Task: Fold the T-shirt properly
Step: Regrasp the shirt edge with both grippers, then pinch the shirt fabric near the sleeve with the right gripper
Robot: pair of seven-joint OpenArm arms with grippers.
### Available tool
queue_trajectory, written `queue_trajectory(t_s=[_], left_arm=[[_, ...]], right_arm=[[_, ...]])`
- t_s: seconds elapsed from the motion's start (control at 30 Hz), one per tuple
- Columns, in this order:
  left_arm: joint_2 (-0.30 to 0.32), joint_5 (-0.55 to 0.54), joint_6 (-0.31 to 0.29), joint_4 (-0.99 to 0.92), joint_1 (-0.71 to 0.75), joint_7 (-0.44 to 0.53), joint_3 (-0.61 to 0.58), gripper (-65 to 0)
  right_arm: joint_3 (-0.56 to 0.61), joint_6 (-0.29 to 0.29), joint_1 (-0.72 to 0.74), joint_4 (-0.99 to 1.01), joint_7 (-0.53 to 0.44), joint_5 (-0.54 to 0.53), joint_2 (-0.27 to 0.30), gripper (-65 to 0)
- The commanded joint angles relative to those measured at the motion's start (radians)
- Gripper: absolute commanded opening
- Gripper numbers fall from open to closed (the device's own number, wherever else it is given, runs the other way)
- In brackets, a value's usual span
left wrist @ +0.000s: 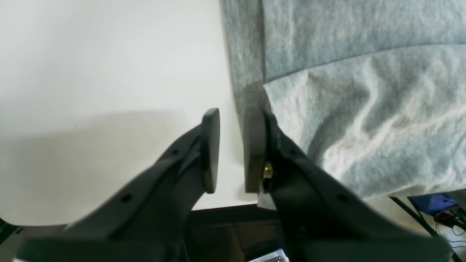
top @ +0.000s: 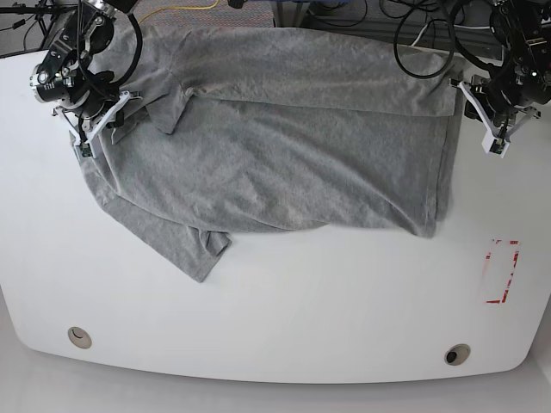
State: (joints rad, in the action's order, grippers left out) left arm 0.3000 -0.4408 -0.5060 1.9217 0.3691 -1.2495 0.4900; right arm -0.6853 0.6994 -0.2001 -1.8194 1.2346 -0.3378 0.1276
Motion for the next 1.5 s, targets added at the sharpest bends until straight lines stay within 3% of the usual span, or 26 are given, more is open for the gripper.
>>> queue_trajectory(t_s=[0.0, 0.23, 0.73, 0.83, 0.97, 1.03, 1.17, 1.23, 1.33, 1.47], left_arm=[[0.020, -0.002, 0.000, 0.014, -0.003, 0.007, 0.005, -55.4], [0.051, -0.002, 0.000, 0.014, -0.003, 0.009, -0.041, -55.4], [0.051, -0.002, 0.000, 0.014, 0.000, 0.009, -0.046, -55.4], [0.051, -0.002, 0.000, 0.014, 0.000, 0.009, -0.046, -55.4], [0.051, -0.002, 0.000, 0.014, 0.000, 0.009, -0.046, -55.4], [0.051, -0.002, 0.000, 0.014, 0.000, 0.009, -0.046, -55.4], [0.051, -0.002, 0.000, 0.014, -0.002, 0.009, -0.046, -55.4], [0.049, -0.002, 0.000, 0.014, -0.002, 0.009, -0.046, -55.4], [0.049, -0.002, 0.000, 0.014, -0.003, 0.009, -0.047, -55.4], [0.049, -0.002, 0.000, 0.014, -0.003, 0.009, -0.047, -55.4]], right_arm=[[-0.001, -0.001, 0.027, -0.039, -0.017, -0.011, 0.014, -61.0], [0.009, -0.001, 0.078, -0.042, -0.017, -0.011, 0.014, -61.0], [0.013, -0.001, 0.143, -0.013, -0.019, -0.004, 0.016, -60.2], [0.013, -0.001, 0.139, -0.012, -0.014, -0.001, 0.017, -51.7], [0.013, -0.001, 0.103, -0.064, -0.011, 0.001, 0.017, -33.3], [0.013, -0.001, 0.066, -0.121, -0.011, -0.010, 0.017, -30.6], [0.013, -0.001, 0.001, -0.219, -0.011, -0.011, 0.011, -39.8], [0.003, -0.001, -0.028, -0.219, -0.003, -0.027, 0.001, -51.0], [-0.024, -0.001, -0.069, -0.219, 0.000, -0.028, 0.001, -62.1], [-0.052, -0.001, -0.131, -0.219, -0.003, -0.037, -0.006, -61.7]])
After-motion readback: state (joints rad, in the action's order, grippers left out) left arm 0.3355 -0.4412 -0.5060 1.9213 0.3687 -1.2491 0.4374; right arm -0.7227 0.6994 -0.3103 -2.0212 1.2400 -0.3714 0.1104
